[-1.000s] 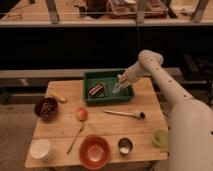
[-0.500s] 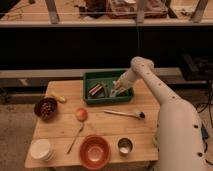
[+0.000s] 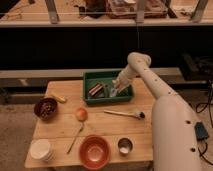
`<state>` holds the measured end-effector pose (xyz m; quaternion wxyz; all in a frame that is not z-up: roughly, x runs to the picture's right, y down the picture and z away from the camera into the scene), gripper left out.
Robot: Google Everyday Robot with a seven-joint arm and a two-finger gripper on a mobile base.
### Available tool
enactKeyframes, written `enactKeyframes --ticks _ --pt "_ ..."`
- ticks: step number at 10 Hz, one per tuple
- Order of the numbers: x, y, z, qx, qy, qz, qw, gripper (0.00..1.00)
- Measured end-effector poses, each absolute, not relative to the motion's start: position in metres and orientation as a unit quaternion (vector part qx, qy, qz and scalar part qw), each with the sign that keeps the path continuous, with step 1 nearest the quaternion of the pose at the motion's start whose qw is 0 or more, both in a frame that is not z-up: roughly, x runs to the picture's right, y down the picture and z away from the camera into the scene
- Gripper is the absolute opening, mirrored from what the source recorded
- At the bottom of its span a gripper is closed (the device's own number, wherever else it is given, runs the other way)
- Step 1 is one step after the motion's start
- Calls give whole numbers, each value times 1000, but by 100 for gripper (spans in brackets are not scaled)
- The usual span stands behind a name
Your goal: Wipe tray with towel
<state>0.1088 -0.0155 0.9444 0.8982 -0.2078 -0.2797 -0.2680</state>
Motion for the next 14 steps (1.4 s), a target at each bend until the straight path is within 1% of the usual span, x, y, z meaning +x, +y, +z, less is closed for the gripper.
enactKeyframes --ticks 3,6,9,11,14 --pt "127 -38 952 -206 -256 -263 907 0" --pt "121 -61 975 -208 -240 -275 907 0" --pt "114 -72 983 -207 -231 -286 907 0" --pt "111 -70 984 -206 -238 -290 904 0" --pt "85 -49 982 -203 -275 -289 894 0"
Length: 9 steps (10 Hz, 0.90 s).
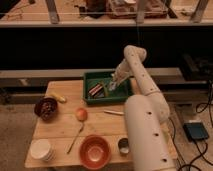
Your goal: Wipe tray with towel
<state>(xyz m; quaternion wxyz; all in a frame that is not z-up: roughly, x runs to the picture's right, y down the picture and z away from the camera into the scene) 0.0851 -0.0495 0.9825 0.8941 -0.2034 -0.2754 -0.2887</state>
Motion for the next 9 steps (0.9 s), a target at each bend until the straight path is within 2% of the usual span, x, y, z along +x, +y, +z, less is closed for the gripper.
enactKeyframes --ticks 2,5,9 --pt "75 -39 977 -200 -298 -276 892 0" --pt "83 -22 963 -215 -382 -204 875 0" --pt "117 -51 936 -183 -397 -171 883 0"
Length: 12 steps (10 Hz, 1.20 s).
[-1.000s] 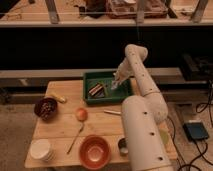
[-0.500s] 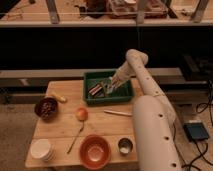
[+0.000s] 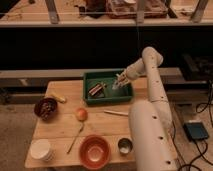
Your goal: Wipe tray with towel
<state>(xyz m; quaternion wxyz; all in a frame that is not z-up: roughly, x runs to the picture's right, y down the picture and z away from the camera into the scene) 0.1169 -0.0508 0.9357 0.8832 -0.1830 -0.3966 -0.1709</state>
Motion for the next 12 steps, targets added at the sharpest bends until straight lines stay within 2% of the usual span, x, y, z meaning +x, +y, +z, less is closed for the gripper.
enactKeyframes --ticks 1,2,4,5,7,8,10,12 --pt "101 -40 965 -199 -364 -206 886 0" --pt "111 -14 972 -215 -354 -200 888 0" --pt "93 -8 957 -181 -348 -162 905 0" --pt "96 15 953 -175 -345 -140 911 0" --pt "80 21 925 -135 -349 -110 921 1" --pt "75 23 915 -124 -350 -104 923 6" --pt "63 25 893 -99 -355 -92 925 27" --pt "56 25 888 -93 -357 -91 925 43"
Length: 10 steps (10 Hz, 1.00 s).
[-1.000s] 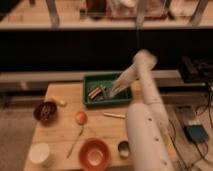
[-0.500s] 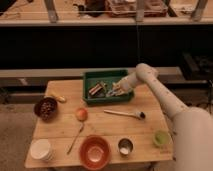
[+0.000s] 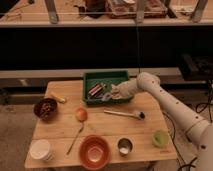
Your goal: Wipe tray with towel
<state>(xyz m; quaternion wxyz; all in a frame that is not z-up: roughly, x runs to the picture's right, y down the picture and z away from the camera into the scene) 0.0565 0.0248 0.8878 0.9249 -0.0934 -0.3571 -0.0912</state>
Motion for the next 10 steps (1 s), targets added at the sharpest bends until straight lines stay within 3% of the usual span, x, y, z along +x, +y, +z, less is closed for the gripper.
enactKeyframes --ticks 1,2,5,6,10 --pt "56 23 888 -93 -355 -93 926 44" --pt "60 20 888 -95 -341 -97 930 39" --pt "73 -13 888 -85 -272 -103 953 9" --pt "80 -14 890 -85 -260 -104 956 3" --pt "94 -4 911 -98 -233 -102 962 0"
